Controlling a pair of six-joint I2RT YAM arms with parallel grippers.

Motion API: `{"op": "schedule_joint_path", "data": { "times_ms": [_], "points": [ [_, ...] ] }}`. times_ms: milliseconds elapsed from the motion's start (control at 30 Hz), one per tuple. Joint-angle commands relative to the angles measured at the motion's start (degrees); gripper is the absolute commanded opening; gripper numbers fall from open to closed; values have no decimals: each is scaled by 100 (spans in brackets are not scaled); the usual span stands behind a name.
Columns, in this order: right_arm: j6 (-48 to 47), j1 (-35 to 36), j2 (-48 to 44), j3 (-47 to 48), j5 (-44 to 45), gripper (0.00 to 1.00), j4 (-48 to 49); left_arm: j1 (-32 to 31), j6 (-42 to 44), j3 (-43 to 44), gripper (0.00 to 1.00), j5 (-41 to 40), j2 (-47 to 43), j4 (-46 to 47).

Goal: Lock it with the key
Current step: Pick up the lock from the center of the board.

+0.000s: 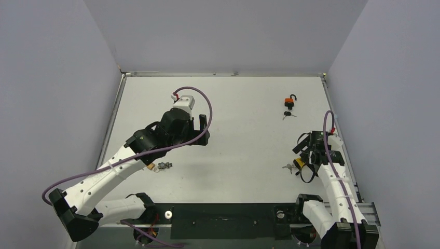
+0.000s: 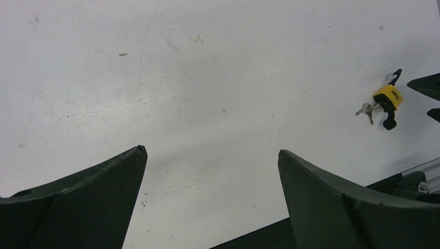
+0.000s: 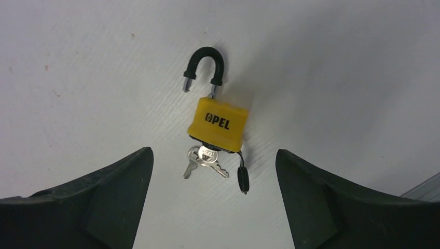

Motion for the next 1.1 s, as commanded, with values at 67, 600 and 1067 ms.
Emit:
{"op": "schedule_joint_path", "data": {
  "times_ms": [67, 600, 1067],
  "points": [
    [-156, -451, 561, -254, -683, 82, 721, 29, -69, -122, 99, 146, -307, 270],
    [184, -712, 1760, -207, -443, 62, 1232, 140, -49, -306, 99, 358, -598, 344],
    [159, -636, 1917, -282, -403, 28, 1399, 249, -122, -361, 99, 701, -570, 378]
  ]
}}
